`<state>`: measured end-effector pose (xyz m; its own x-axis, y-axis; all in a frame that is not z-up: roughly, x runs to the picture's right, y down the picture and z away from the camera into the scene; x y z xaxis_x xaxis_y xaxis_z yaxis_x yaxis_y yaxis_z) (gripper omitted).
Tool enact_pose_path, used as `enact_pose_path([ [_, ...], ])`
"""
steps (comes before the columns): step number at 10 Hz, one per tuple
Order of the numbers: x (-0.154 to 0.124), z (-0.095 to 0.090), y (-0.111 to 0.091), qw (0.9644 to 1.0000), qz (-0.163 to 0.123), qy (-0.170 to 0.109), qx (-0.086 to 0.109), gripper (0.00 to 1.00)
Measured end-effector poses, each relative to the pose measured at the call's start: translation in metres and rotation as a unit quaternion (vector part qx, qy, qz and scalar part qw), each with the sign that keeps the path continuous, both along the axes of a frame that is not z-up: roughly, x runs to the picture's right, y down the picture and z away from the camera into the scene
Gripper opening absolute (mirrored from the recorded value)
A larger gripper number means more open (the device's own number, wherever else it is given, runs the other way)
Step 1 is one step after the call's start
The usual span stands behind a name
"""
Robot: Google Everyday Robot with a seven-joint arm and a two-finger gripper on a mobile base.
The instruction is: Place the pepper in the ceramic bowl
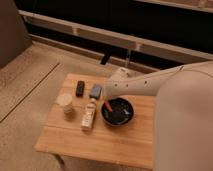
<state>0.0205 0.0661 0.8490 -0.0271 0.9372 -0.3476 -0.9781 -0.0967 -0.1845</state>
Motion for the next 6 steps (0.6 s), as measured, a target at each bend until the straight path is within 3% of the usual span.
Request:
enact_pose_path([
  [3, 0.010, 0.019, 0.018, 0.9988, 0.020, 0.014, -0.043, 0.00],
  [6, 0.015, 0.032, 0.032, 0.9951, 0.029, 0.024, -0.091, 0.00],
])
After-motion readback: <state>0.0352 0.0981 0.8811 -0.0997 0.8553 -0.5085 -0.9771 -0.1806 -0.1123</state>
